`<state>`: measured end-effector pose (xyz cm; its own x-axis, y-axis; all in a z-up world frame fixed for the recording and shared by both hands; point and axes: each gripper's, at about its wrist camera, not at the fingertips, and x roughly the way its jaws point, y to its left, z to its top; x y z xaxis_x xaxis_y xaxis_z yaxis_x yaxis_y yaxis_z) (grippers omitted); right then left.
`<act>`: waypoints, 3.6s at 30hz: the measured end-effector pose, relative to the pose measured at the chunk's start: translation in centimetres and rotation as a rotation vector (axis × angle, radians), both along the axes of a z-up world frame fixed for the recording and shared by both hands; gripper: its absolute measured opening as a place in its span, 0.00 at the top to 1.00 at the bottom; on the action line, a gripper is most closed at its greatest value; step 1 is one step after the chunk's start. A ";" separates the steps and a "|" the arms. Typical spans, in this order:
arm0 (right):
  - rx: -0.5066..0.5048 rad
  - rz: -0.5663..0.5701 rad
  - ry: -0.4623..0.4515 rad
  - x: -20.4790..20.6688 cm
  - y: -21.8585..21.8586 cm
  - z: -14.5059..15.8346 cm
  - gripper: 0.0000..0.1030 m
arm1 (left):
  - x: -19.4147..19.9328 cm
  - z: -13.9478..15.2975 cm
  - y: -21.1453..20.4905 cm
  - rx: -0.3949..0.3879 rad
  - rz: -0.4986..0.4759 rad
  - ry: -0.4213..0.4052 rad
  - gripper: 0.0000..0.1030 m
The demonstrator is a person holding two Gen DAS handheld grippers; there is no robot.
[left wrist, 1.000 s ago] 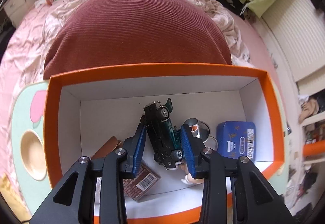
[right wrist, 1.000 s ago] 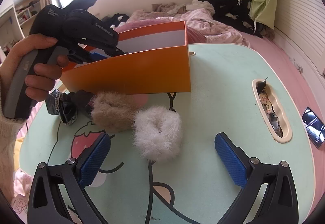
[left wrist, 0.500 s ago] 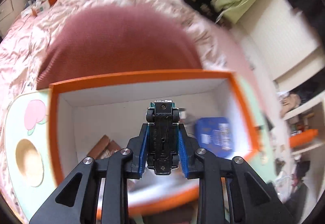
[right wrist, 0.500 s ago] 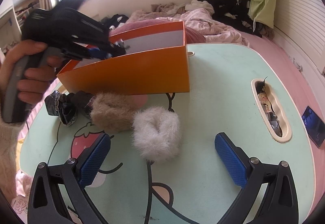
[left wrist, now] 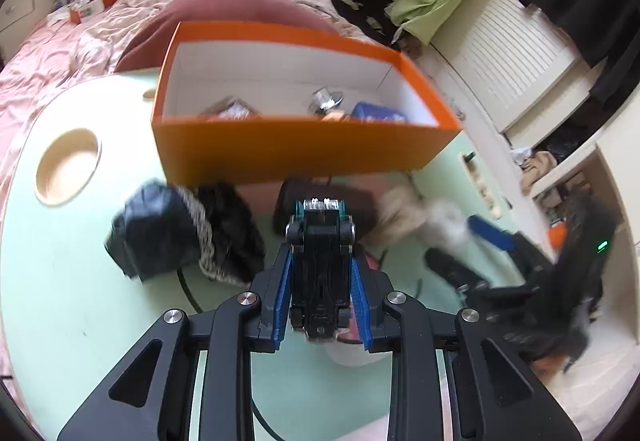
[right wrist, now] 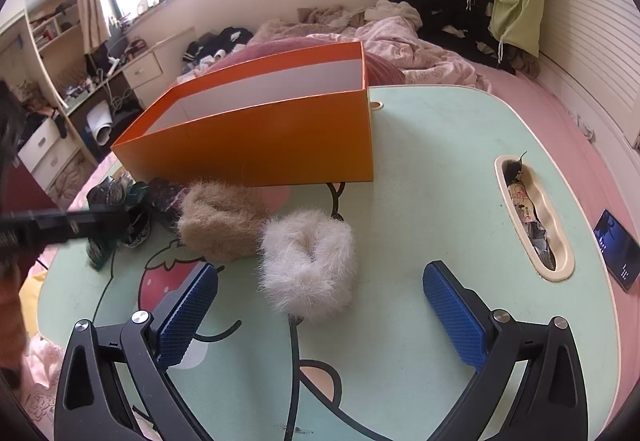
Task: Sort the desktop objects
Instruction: 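Grasp the green toy car from the box with the left gripper and place it on the table, then grasp the cartoon figurine from the box with the right gripper and place it on the table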
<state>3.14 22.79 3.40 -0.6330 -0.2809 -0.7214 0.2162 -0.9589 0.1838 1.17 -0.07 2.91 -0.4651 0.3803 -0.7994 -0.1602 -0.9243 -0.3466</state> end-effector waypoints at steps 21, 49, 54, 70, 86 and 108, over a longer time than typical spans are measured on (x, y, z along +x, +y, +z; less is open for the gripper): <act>-0.012 0.009 0.003 0.0 0.1 0.2 0.00 | 5.9 -1.7 -1.0 -0.317 0.009 0.139 0.23; -0.030 0.181 -0.449 -17.2 -10.3 3.7 0.44 | 5.4 -3.0 -0.2 -0.294 -0.041 0.132 0.00; 0.040 0.184 -0.536 -18.4 -12.3 1.2 0.45 | 5.3 -3.0 -0.1 -0.293 -0.040 0.132 0.00; -0.155 0.152 -0.438 -17.0 -9.5 3.4 0.75 | 5.2 -2.9 -0.2 -0.290 -0.041 0.134 0.00; -0.225 0.192 -0.257 -7.9 -4.3 7.2 0.75 | 5.2 -2.9 -0.1 -0.290 -0.043 0.135 0.00; -0.107 0.155 -0.072 -2.0 -1.3 5.7 0.52 | 5.3 -3.0 -0.1 -0.289 -0.044 0.135 0.00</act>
<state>1.11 21.50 9.08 -0.5243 -0.4485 -0.7238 0.3421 -0.8894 0.3033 6.43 -0.19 -0.12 -0.5628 0.1682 -0.8093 -0.2284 -0.9726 -0.0433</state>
